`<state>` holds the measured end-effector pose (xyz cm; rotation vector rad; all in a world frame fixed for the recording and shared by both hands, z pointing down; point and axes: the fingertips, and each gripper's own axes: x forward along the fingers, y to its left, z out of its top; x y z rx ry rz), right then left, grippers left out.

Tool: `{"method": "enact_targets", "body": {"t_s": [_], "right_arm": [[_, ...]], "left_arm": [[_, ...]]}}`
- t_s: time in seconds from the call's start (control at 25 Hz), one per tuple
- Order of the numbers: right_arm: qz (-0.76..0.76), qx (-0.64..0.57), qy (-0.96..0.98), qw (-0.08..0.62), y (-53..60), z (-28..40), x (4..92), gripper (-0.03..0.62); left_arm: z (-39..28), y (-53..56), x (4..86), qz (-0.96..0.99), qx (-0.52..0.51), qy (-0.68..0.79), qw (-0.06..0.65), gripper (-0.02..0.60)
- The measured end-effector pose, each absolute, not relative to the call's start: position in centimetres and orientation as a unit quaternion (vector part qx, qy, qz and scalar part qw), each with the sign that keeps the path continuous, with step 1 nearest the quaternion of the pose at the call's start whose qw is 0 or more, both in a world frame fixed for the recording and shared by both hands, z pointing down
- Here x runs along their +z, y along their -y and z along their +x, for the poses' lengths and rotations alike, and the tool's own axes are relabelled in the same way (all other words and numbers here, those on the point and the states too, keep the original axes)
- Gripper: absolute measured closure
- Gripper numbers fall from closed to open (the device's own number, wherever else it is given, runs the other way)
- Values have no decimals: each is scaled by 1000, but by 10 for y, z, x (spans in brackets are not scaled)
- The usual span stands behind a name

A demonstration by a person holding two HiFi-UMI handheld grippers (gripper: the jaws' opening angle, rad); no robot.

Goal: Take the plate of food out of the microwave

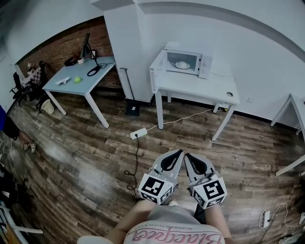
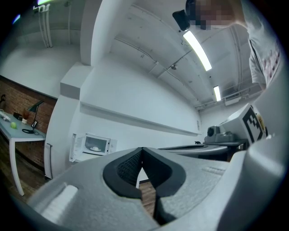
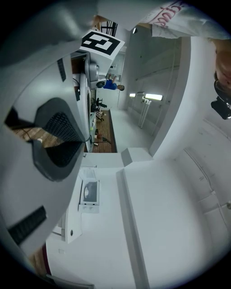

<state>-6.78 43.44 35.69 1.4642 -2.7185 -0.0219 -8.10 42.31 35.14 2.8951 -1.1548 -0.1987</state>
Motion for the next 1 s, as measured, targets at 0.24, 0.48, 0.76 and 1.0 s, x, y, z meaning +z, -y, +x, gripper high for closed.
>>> {"method": "enact_targets", "body": {"t_s": [0.24,0.48,0.76,1.0], "right_arm": [[484,0,875,19,-422,-49,359,582],[489,13,872,22,-420,-40,367,582],[490,35,871,18,-422,-32,375,582],[485,34,873,23,-415,-31,377,582]], "left_arm": [[-65,-415,357,927,-46,371,9,580],[-62,-412,360,923,-42,382,14,580],[-53,-412,373,925,-26,378,31,580],[-49,-396,384,919,-13,389,56,580]]}}
